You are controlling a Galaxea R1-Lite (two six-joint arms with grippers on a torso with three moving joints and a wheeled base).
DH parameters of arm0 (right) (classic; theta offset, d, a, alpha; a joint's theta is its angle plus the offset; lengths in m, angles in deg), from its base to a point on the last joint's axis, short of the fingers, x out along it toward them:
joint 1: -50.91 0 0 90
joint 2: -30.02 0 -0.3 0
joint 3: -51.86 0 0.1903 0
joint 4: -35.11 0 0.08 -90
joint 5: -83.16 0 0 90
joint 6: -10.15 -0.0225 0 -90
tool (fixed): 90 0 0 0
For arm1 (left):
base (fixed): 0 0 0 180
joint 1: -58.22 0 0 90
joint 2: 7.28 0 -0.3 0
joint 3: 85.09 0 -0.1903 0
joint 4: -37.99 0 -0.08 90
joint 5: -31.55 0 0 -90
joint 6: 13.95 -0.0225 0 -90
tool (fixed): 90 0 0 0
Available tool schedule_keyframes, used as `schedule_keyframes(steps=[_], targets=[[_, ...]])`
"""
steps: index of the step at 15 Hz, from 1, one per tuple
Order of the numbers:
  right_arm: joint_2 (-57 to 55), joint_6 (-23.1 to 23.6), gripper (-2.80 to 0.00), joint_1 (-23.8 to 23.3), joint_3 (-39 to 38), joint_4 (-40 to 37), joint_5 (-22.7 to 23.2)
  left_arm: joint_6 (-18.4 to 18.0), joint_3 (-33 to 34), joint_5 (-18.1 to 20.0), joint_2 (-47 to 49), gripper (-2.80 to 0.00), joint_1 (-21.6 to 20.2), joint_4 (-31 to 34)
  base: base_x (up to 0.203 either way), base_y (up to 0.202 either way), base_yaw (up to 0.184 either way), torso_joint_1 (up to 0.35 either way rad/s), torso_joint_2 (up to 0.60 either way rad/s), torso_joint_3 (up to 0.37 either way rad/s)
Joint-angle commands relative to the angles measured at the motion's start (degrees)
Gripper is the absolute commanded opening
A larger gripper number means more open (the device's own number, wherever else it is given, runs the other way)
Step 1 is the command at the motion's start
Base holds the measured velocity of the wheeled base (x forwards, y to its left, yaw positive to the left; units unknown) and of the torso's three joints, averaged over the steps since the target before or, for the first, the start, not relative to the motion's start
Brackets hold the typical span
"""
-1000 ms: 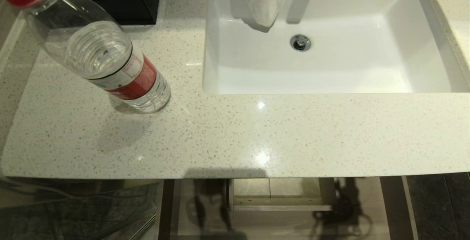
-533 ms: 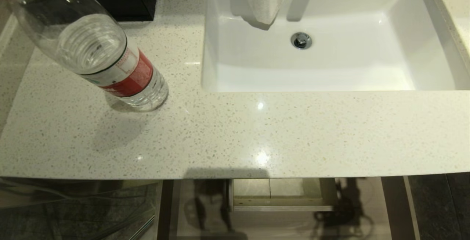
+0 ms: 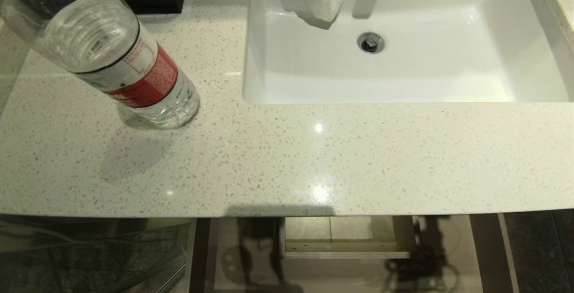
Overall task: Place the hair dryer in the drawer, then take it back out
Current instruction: Put it into the drawer
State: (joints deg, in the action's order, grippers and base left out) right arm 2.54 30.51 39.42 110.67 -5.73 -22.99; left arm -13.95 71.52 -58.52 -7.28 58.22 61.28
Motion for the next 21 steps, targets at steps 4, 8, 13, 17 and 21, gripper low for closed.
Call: schedule_keyframes(steps=[4, 8, 13, 17, 21], targets=[[-0.56, -0.5, -2.8, -0.02, -0.11, -0.11, -0.03, 0.0, 0.02, -0.01, 0.0, -2.8, 0.0, -0.01, 0.0, 0.0, 0.0, 0.0, 0.0, 0.0], [-0.56, -0.76, -2.8, -0.02, -0.02, -1.16, 0.06, 0.0, 0.02, -0.01, 0.0, -2.8, 0.0, -0.01, 0.0, 0.0, 0.0, 0.0, 0.0, 0.0], [-0.3, -0.58, -2.8, -0.02, 0.33, -1.16, -0.03, 0.0, 0.02, -0.01, 0.0, -2.8, 0.0, -0.01, 0.0, 0.0, 0.0, 0.0, 0.0, 0.0], [0.0, -0.39, -2.8, -0.02, 0.48, -1.15, -0.47, 0.0, -0.06, -0.01, 0.0, -2.8, 0.0, -0.01, 0.0, 0.0, 0.0, 0.0, 0.0, 0.0], [0.27, -0.41, -2.8, -0.02, 0.77, -1.16, -0.47, 0.0, 0.02, -0.01, 0.0, -2.8, 0.0, -0.01, 0.0, 0.0, 0.0, -0.152, 0.11, -0.047]])
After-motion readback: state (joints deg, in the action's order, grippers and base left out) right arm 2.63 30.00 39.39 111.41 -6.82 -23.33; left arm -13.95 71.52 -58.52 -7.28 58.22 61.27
